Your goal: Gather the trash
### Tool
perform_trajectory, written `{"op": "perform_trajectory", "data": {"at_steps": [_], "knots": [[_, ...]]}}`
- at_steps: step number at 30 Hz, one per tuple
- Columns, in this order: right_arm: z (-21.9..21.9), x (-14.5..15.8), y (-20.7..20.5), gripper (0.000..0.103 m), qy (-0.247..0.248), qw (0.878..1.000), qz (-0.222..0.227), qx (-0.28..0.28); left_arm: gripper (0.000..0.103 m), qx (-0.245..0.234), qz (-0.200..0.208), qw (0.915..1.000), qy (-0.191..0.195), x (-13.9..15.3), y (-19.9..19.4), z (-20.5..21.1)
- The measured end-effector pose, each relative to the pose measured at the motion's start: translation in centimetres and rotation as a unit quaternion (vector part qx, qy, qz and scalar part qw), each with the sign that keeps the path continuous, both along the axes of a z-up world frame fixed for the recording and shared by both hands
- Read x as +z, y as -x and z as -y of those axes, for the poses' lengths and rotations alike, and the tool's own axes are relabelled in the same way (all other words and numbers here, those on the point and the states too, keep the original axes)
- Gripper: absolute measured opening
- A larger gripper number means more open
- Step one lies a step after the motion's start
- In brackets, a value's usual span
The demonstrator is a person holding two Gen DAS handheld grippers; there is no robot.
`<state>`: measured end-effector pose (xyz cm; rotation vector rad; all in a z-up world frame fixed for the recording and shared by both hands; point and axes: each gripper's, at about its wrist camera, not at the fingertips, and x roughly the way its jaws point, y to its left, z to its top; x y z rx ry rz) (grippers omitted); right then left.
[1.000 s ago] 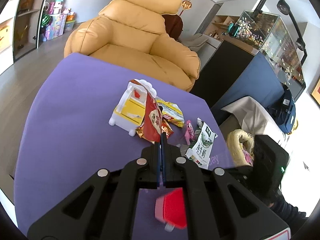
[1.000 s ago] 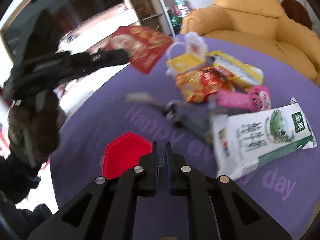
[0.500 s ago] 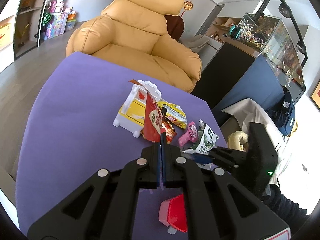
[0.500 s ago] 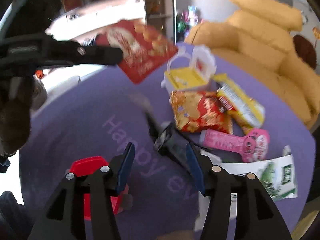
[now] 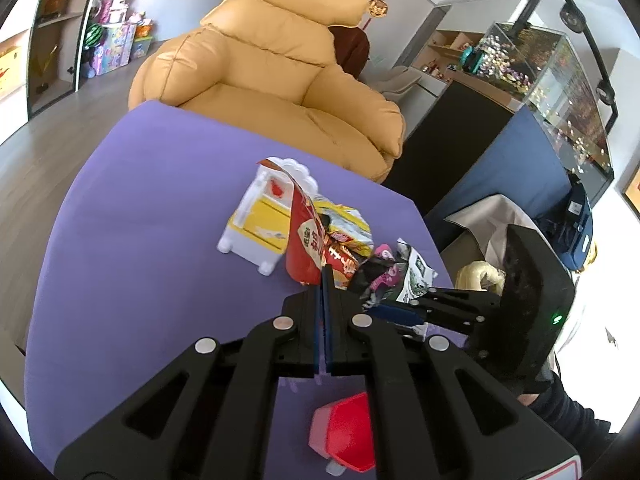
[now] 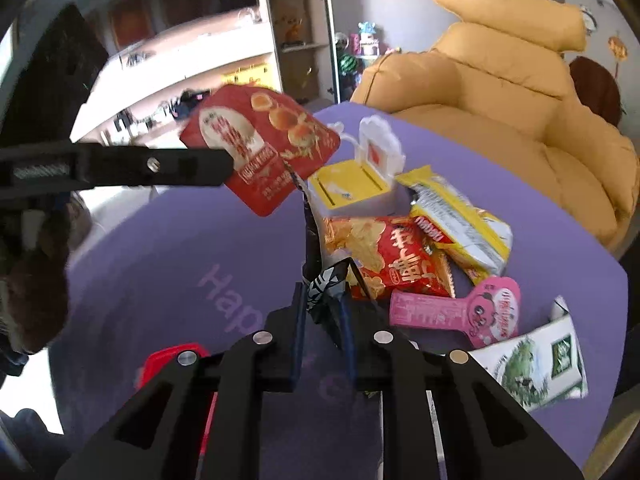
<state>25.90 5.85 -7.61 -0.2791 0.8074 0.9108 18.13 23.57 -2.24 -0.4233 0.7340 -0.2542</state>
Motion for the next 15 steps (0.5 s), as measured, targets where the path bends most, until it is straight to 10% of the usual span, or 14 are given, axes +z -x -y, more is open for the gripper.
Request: {"op": "perform_trajectory", "data": {"at_steps": [15], "knots": [[10.9, 7.2, 3.5, 0.016, -0.047, 0.994, 0.054, -0.081, 0.001, -0.072, 0.046, 0.9963, -0.014, 4.5, -0.5, 7.6]]}}
